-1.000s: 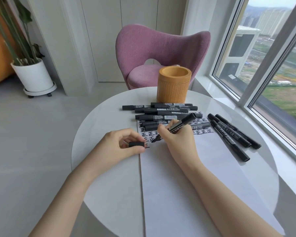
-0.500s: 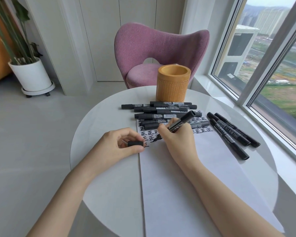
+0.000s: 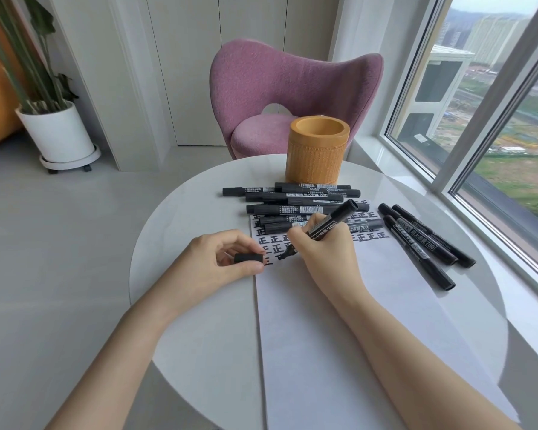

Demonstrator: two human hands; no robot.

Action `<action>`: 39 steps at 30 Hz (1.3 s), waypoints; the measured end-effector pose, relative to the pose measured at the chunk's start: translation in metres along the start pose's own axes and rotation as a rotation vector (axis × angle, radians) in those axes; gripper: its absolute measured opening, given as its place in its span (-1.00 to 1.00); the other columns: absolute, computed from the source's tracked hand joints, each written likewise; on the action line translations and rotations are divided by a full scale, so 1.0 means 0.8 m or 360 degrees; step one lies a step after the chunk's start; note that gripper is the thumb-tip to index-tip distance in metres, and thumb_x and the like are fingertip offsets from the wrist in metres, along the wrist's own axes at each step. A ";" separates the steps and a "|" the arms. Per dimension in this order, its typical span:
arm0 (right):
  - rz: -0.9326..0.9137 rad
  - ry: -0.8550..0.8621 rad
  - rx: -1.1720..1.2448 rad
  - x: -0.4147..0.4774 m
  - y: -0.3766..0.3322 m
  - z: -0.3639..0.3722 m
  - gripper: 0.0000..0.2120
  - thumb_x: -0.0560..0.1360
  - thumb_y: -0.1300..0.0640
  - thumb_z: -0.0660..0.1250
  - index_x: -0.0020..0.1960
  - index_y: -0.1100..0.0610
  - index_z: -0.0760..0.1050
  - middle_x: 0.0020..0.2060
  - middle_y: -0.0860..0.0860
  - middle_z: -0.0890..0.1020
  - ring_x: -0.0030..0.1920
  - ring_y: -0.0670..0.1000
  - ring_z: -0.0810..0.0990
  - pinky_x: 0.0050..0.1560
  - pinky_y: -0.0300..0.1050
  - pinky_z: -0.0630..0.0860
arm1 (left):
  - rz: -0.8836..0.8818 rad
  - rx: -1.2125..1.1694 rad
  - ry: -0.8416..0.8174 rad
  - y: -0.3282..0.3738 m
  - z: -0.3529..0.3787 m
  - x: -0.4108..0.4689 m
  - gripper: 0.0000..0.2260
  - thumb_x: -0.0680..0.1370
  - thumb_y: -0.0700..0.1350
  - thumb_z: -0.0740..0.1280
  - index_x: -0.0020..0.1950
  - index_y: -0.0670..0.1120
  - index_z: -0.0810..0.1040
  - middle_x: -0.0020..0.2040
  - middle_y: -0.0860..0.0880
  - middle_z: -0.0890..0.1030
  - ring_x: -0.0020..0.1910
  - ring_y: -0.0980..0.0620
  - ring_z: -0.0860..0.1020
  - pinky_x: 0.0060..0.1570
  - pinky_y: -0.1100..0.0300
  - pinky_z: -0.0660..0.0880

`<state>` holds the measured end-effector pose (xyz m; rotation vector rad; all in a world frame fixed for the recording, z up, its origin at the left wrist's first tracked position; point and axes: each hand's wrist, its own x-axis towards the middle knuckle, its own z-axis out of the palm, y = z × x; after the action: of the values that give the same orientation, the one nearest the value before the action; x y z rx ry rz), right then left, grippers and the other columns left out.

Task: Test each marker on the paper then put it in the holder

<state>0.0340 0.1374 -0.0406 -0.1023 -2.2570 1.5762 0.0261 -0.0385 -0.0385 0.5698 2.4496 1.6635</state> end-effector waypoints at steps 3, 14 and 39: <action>0.0006 -0.0014 0.0002 0.000 -0.001 0.000 -0.75 0.41 0.29 0.30 -0.36 0.26 0.27 -0.52 -0.03 0.23 -0.45 -0.09 0.15 -0.47 -0.24 0.11 | -0.0007 -0.0004 -0.0001 0.001 0.000 0.000 -0.88 0.41 -0.23 0.47 -0.09 -0.08 0.62 -0.11 0.08 0.70 -0.16 0.28 0.60 -0.18 0.52 0.39; 0.0012 0.0017 0.0008 0.000 -0.001 0.000 -0.73 0.44 0.27 0.30 -0.35 0.16 0.25 -0.54 -0.09 0.20 -0.46 -0.10 0.14 -0.46 -0.23 0.13 | -0.0028 -0.0037 -0.0027 0.003 0.000 0.002 -0.89 0.42 -0.22 0.46 -0.10 -0.07 0.62 -0.13 0.07 0.70 -0.17 0.26 0.60 -0.16 0.51 0.40; 0.0011 -0.0035 0.0009 -0.001 0.000 0.000 -0.72 0.41 0.29 0.31 -0.37 0.16 0.25 -0.56 -0.12 0.21 -0.45 -0.11 0.16 -0.45 -0.23 0.11 | -0.0014 -0.0057 -0.0041 -0.004 -0.002 0.004 -0.88 0.41 -0.19 0.47 -0.10 -0.05 0.62 -0.10 0.07 0.69 -0.09 0.19 0.62 -0.14 0.48 0.42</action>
<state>0.0344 0.1369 -0.0408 -0.0921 -2.2710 1.5949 0.0223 -0.0394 -0.0405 0.5710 2.3959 1.6826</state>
